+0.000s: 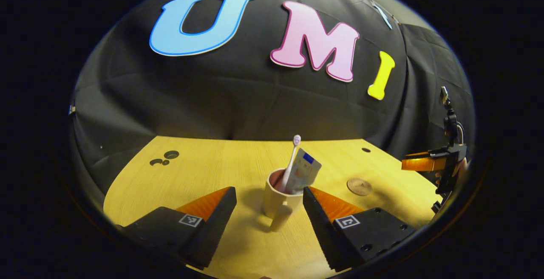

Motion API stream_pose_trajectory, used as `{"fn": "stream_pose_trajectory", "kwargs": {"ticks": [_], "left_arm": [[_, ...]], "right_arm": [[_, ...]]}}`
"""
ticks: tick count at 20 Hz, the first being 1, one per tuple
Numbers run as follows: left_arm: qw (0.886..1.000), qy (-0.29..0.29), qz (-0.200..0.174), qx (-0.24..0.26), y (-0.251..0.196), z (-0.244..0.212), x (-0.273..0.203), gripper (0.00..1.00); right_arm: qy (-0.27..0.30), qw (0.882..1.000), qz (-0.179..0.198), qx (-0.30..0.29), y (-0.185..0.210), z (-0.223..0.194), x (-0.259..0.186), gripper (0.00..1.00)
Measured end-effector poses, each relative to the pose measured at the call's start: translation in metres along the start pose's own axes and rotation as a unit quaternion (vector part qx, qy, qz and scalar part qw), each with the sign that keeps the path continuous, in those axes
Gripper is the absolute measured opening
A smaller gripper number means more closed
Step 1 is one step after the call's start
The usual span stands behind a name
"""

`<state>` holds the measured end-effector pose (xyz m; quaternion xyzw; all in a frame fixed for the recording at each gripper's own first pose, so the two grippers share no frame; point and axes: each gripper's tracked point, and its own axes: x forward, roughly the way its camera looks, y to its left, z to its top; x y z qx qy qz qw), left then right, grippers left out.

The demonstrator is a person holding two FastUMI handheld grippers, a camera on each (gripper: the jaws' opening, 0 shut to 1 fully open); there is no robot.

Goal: Put the toothbrush and toothpaste on the desktop into the cup, then pick up the cup and place it on the coaster on the desktop.

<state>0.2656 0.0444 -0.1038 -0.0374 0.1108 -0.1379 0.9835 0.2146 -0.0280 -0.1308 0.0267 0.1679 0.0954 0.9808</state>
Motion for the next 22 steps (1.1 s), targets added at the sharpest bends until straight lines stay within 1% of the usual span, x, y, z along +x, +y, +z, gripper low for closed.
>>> {"fn": "stream_pose_trajectory", "kwargs": {"ticks": [3, 5, 6, 8, 11, 13, 16, 19, 20, 22], "left_arm": [[0.999, 0.05, -0.013, 0.009, -0.009, -0.012, 0.001, 0.98], [0.996, 0.086, -0.027, 0.018, -0.013, -0.019, 0.005, 0.98], [0.993, 0.106, -0.044, 0.021, -0.02, -0.023, 0.007, 0.98], [0.987, 0.145, -0.058, 0.033, -0.023, -0.03, 0.013, 0.98], [0.973, 0.216, -0.046, 0.061, -0.015, -0.044, 0.028, 0.98], [0.962, 0.256, -0.048, 0.076, -0.015, -0.054, 0.038, 0.98], [0.944, 0.316, -0.051, 0.085, -0.02, -0.066, 0.05, 0.98], [0.927, 0.355, -0.049, 0.11, -0.022, -0.072, 0.063, 0.98], [0.922, 0.366, -0.051, 0.112, -0.024, -0.073, 0.065, 0.98], [0.914, 0.386, -0.042, 0.116, -0.023, -0.075, 0.069, 0.97]], "right_arm": [[0.003, 1.0, -0.002, 0.007, -0.004, -0.006, -0.009, 0.98], [0.006, 1.0, -0.004, 0.012, -0.009, -0.01, -0.017, 0.98], [0.008, 1.0, -0.008, 0.018, -0.013, -0.012, -0.02, 0.98], [0.011, 0.999, -0.012, 0.034, -0.022, -0.017, -0.027, 0.98], [0.027, 0.998, -0.027, 0.053, -0.041, -0.03, -0.035, 0.98], [0.045, 0.995, -0.032, 0.08, -0.049, -0.039, -0.043, 0.98], [0.047, 0.993, -0.047, 0.097, -0.066, -0.048, -0.05, 0.98], [0.052, 0.99, -0.059, 0.115, -0.081, -0.059, -0.058, 0.98], [0.055, 0.989, -0.064, 0.122, -0.085, -0.062, -0.06, 0.98], [0.059, 0.986, -0.074, 0.139, -0.096, -0.069, -0.064, 0.98]]}}
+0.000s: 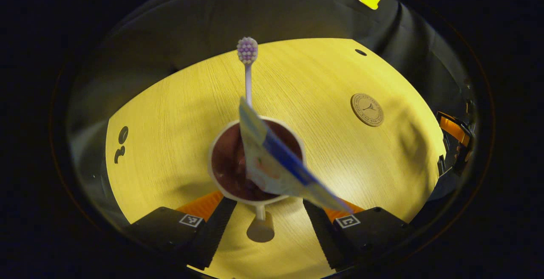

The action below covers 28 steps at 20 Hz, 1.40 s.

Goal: Put the toothbrush and toothpaste on the desktop into the cup, then pick up the cup and place it on the coaster on the desktop.

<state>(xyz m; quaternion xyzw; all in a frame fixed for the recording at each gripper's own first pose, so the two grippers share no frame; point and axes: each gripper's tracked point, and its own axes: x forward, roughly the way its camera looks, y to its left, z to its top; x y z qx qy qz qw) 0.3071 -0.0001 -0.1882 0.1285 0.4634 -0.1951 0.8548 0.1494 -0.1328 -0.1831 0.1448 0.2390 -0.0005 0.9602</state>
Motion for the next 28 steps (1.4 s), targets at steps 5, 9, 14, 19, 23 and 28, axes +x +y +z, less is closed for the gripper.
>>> {"fn": "stream_pose_trajectory", "kwargs": {"ticks": [5, 9, 14, 19, 23, 28], "left_arm": [[0.999, 0.025, 0.009, -0.023, 0.008, 0.001, -0.003, 0.8], [0.999, 0.04, 0.005, -0.035, 0.006, -0.006, -0.003, 0.63], [0.999, 0.031, 0.004, -0.041, 0.005, -0.004, -0.003, 0.31], [0.999, 0.022, 0.004, -0.048, 0.0, -0.002, -0.005, 0.28], [0.999, 0.002, 0.01, -0.047, -0.006, 0.006, -0.01, 0.31], [1.0, -0.01, -0.009, 0.002, -0.044, 0.037, -0.02, 0.26]], "right_arm": [[0.003, 1.0, -0.014, 0.013, -0.017, -0.003, -0.001, 0.98], [0.003, 1.0, -0.012, 0.015, -0.015, -0.001, 0.0, 0.98], [0.005, 1.0, -0.004, 0.007, -0.006, -0.002, 0.0, 0.98], [0.008, 1.0, -0.002, 0.003, -0.001, -0.002, 0.0, 0.98], [0.002, 1.0, -0.006, -0.006, -0.004, 0.004, -0.001, 0.98], [-0.007, 1.0, -0.01, -0.009, -0.01, 0.016, -0.006, 0.98]]}}
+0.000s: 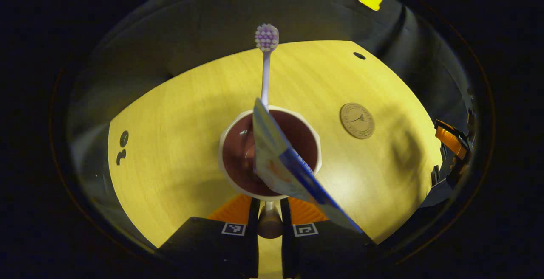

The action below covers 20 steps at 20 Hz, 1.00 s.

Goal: Put the toothbrush and toothpaste on the desktop into the cup, then pick up the cup and place it on the coaster on the desktop.

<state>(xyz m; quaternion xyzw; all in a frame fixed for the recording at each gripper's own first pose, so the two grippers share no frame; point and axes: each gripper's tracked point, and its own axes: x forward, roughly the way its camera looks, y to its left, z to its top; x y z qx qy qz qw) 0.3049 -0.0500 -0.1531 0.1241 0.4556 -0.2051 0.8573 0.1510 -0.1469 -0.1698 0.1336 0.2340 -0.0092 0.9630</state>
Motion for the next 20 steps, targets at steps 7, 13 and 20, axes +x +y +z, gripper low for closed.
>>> {"fn": "stream_pose_trajectory", "kwargs": {"ticks": [7, 13, 20], "left_arm": [[0.995, -0.005, -0.049, 0.083, -0.09, 0.054, 0.022, 0.26], [0.989, 0.014, -0.072, 0.126, -0.153, 0.076, 0.054, 0.26], [0.988, 0.034, -0.06, 0.138, -0.178, 0.08, 0.077, 0.28]], "right_arm": [[-0.006, 1.0, 0.002, -0.004, 0.0, 0.002, -0.013, 0.98], [-0.011, 1.0, 0.02, -0.009, 0.014, 0.002, -0.023, 0.98], [-0.015, 0.999, 0.04, -0.022, 0.027, -0.001, -0.029, 0.98]]}}
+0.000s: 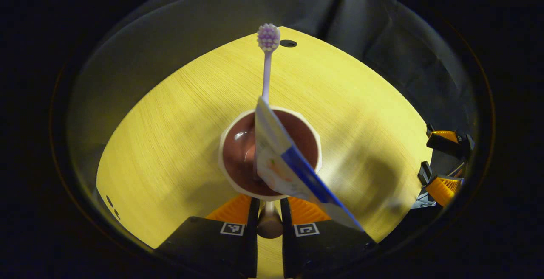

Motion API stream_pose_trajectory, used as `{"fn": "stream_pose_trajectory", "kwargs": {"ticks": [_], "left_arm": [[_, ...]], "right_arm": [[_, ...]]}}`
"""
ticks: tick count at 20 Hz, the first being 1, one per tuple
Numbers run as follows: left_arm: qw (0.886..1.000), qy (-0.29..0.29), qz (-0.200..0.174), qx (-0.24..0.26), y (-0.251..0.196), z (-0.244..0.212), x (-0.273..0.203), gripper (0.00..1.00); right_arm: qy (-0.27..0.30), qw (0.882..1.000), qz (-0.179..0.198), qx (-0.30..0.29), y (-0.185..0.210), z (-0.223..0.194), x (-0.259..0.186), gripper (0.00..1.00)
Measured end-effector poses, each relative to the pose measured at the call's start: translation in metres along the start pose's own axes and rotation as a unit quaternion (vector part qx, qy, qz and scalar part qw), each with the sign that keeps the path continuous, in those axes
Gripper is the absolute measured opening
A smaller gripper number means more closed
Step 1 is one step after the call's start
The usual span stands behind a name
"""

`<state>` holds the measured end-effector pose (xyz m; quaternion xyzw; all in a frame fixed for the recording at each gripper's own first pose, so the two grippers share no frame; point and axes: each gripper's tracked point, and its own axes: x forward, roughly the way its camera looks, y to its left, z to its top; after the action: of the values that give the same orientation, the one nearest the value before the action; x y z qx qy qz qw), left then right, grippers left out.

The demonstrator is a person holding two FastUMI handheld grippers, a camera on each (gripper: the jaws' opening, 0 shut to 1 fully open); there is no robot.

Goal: Put the toothbrush and toothpaste on the desktop into the cup, then pick up the cup and place it on the coaster on the desktop.

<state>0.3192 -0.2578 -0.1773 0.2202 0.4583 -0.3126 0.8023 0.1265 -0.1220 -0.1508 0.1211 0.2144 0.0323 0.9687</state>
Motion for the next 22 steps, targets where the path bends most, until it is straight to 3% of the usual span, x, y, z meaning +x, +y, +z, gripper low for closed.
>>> {"fn": "stream_pose_trajectory", "kwargs": {"ticks": [1, 3, 4, 6, 9, 11, 12, 16, 18, 19, 22], "left_arm": [[1.0, 0.0, 0.002, 0.002, -0.002, 0.0, 0.0, 0.33], [1.0, -0.004, 0.005, 0.005, -0.009, -0.006, -0.009, 0.25], [1.0, -0.007, 0.009, 0.006, -0.01, -0.006, -0.018, 0.36], [1.0, -0.022, 0.021, 0.004, -0.003, -0.002, -0.044, 0.38], [0.998, -0.06, 0.02, -0.015, -0.001, -0.012, -0.095, 0.67], [0.993, -0.11, 0.025, -0.043, -0.005, -0.025, -0.142, 0.96], [0.988, -0.137, 0.032, -0.061, -0.004, -0.035, -0.168, 0.99], [0.958, -0.247, 0.075, -0.122, -0.011, -0.083, -0.254, 0.98], [0.938, -0.296, 0.092, -0.152, -0.019, -0.104, -0.286, 0.94], [0.928, -0.318, 0.103, -0.165, -0.02, -0.113, -0.297, 0.98], [0.892, -0.371, 0.169, -0.194, -0.022, -0.159, -0.334, 0.98]], "right_arm": [[-0.001, 1.0, 0.001, 0.0, 0.001, 0.001, 0.0, 0.98], [-0.003, 1.0, 0.001, 0.0, 0.0, 0.001, 0.0, 0.98], [-0.004, 1.0, 0.001, 0.0, 0.001, 0.002, 0.001, 0.98], [-0.004, 1.0, 0.0, -0.003, 0.001, 0.002, 0.001, 0.98], [-0.01, 1.0, -0.002, -0.002, 0.004, 0.007, -0.004, 0.98], [-0.016, 1.0, -0.001, -0.009, 0.009, 0.012, -0.012, 0.98], [-0.02, 1.0, -0.002, -0.015, 0.011, 0.016, -0.017, 0.98], [-0.036, 0.999, 0.004, -0.032, 0.032, 0.032, -0.041, 0.98], [-0.054, 0.997, 0.009, -0.048, 0.047, 0.043, -0.059, 0.98], [-0.061, 0.996, 0.012, -0.058, 0.056, 0.047, -0.067, 0.98], [-0.072, 0.994, 0.029, -0.076, 0.09, 0.05, -0.093, 0.98]]}}
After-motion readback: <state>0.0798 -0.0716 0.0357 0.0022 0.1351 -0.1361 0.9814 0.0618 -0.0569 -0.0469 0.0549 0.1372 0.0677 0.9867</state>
